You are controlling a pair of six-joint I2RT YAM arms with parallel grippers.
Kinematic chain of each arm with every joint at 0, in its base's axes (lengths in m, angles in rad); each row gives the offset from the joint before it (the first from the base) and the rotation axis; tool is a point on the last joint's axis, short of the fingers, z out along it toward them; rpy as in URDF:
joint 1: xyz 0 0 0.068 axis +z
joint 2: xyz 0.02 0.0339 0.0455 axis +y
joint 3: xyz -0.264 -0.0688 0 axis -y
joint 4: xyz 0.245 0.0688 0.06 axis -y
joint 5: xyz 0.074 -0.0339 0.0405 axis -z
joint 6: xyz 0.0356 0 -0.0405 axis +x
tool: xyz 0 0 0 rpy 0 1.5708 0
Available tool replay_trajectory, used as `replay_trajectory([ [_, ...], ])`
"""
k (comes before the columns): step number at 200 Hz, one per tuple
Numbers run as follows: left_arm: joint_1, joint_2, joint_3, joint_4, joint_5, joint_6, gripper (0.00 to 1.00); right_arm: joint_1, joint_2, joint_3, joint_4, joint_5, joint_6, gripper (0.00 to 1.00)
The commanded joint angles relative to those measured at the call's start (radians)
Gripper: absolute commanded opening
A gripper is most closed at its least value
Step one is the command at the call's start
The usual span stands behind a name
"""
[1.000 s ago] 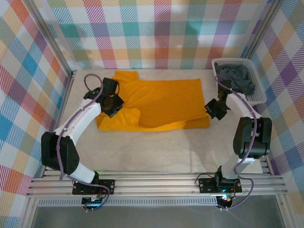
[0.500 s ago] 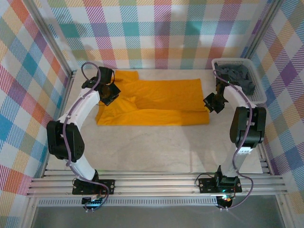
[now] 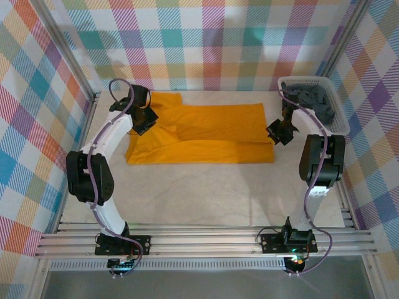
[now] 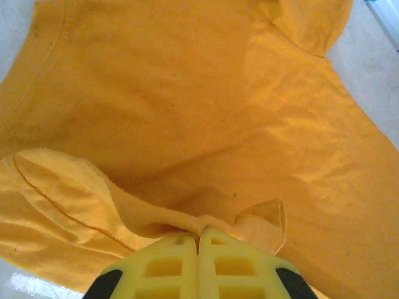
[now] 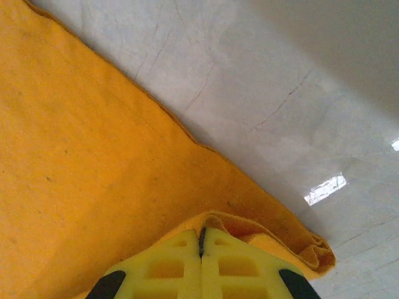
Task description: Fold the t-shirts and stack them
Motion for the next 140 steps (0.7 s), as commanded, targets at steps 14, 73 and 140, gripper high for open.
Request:
replay_trajectory([
  [14,0.024,0.05,0.061,-0.003,-0.009,0.031,0.0,0.002,0.057,0.062,-0.03,0.0,0.005,0.0],
  [73,0.041,0.114,0.084,0.014,-0.003,0.032,0.0,0.002,0.149,0.143,-0.019,-0.059,-0.021,0.0],
  [140,0.076,0.0,-0.044,-0.028,-0.075,0.0,0.56,0.003,-0.012,0.062,-0.026,-0.025,-0.121,0.52],
])
